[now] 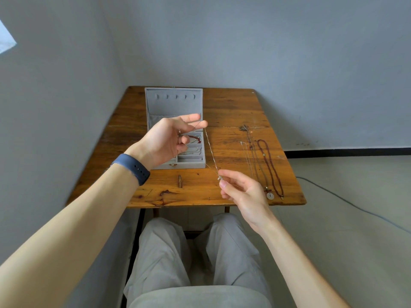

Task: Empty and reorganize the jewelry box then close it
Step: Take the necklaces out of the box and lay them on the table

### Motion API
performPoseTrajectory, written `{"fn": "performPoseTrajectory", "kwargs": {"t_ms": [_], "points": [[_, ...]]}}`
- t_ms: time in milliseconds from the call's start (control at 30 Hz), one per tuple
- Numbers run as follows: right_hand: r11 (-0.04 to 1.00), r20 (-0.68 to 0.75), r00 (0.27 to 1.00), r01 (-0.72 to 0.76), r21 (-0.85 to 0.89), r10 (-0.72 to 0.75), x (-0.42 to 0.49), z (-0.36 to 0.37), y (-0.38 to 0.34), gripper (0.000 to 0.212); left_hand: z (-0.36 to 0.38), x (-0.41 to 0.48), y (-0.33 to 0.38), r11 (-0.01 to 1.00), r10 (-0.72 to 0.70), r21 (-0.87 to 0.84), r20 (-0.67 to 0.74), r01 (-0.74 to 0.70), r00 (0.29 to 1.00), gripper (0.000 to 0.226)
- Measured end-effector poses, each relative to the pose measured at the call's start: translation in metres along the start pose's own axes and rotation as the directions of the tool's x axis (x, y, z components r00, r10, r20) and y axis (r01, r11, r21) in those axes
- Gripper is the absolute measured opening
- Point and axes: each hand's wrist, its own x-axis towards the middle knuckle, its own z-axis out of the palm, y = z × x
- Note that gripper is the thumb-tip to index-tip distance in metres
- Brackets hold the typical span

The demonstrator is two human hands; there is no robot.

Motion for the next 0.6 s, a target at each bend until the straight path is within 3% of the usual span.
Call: {"fn": "performPoseTrajectory", "kwargs": {"t_ms": [300, 600], "points": [[0.979, 0.077, 0.996, -0.064, 0.192, 0.050, 0.003, 0.004, -0.004, 0.029, -0.004, -0.004, 0.002, 0.998, -0.015, 0.058, 0.059, 0.012, 0.998, 0.049], [0.974, 0.101, 0.993, -0.082, 0.209, 0.062, 0.006, 0.004, -0.003, 0.030, -0.011, 0.000, 0.002, 0.996, -0.023, 0.093, 0.081, 0.015, 0.996, 0.051]]}}
